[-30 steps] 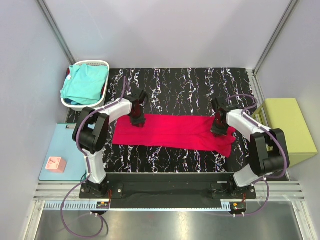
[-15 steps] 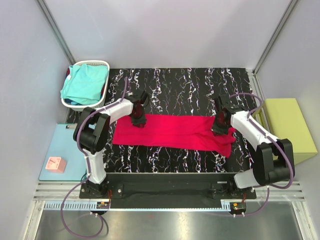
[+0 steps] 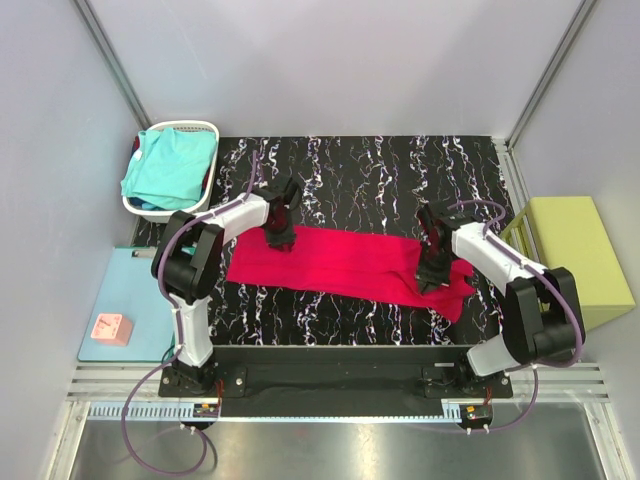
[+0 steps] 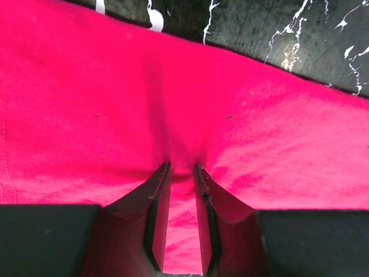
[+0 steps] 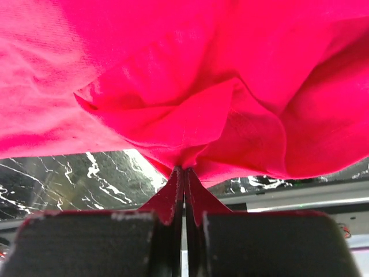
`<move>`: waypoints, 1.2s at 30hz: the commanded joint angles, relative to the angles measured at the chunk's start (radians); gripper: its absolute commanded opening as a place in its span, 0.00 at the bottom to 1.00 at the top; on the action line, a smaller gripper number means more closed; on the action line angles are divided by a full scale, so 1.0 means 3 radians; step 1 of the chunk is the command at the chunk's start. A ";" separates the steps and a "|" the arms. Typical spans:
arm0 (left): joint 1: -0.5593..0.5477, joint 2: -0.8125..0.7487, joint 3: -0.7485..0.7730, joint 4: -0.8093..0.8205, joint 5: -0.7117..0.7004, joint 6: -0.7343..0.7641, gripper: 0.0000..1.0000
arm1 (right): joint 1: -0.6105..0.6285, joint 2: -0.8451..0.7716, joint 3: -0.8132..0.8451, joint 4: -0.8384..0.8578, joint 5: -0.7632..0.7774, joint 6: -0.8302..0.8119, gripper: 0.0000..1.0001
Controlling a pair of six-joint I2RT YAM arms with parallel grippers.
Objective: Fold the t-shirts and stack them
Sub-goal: Fold the other side of the tshirt into a rectangle
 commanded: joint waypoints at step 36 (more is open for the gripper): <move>0.0006 -0.0085 -0.0029 0.0018 0.0074 0.0036 0.28 | -0.0236 0.0576 0.0639 0.0388 0.0586 0.0163 0.41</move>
